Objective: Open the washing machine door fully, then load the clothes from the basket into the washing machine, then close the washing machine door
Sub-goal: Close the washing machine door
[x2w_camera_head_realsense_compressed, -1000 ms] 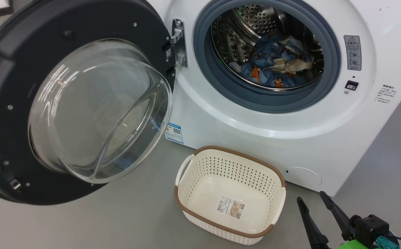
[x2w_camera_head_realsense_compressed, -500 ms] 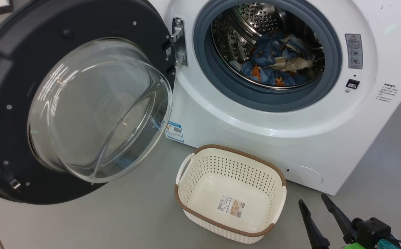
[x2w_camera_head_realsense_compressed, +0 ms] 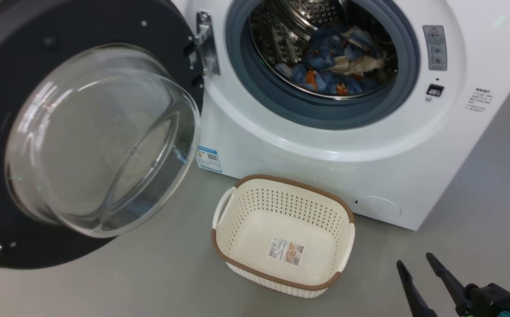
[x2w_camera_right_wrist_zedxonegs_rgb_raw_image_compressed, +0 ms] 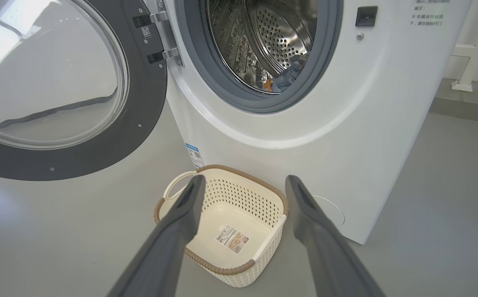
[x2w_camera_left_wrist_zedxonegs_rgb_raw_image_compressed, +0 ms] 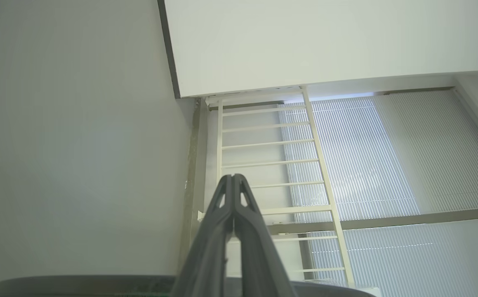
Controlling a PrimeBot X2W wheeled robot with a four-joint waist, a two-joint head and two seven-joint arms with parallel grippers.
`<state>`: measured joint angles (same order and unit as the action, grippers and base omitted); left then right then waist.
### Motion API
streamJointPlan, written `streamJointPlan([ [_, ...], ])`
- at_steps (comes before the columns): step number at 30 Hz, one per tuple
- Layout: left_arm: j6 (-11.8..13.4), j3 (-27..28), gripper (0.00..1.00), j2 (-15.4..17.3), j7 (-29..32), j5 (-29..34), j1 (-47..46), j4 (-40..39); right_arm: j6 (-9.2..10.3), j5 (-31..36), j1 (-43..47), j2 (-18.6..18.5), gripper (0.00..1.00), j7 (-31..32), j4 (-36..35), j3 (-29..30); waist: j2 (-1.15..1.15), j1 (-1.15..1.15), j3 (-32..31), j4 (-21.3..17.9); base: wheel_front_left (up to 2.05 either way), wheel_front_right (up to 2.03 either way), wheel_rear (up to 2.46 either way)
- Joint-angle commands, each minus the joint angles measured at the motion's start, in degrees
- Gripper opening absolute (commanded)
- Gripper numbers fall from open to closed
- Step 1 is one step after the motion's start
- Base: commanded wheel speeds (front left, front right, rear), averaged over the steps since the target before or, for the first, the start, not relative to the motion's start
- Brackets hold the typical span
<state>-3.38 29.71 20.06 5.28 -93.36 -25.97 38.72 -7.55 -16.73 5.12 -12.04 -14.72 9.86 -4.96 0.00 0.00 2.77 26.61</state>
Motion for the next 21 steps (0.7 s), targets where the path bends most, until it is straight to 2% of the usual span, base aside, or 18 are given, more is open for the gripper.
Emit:
streamJointPlan([
  [1, -1.1, 0.8, 0.0, 3.7, 1.0, 0.0, -2.4, -0.4, 0.06, 0.3, -0.4, -1.6, 1.0, -0.3, -1.5, -1.4, 0.0, 0.0, 1.6, -1.5, 0.0, 0.0, 0.0],
  [7, -2.8, 1.2, 0.0, 3.8, 1.2, -0.5, -3.9, 2.2, 0.06, 0.0, -0.8, -3.1, 1.0, -0.3, -1.9, -1.7, 0.0, 0.0, 3.0, -2.4, 0.0, 0.0, 0.0],
  [21, -3.9, -0.3, 0.0, 5.4, 3.5, 1.1, -4.9, 5.4, 0.06, -0.1, -1.1, -3.9, 1.0, -0.3, -2.1, -1.8, 0.0, 0.0, 3.8, -2.6, 0.0, 0.0, 0.0],
])
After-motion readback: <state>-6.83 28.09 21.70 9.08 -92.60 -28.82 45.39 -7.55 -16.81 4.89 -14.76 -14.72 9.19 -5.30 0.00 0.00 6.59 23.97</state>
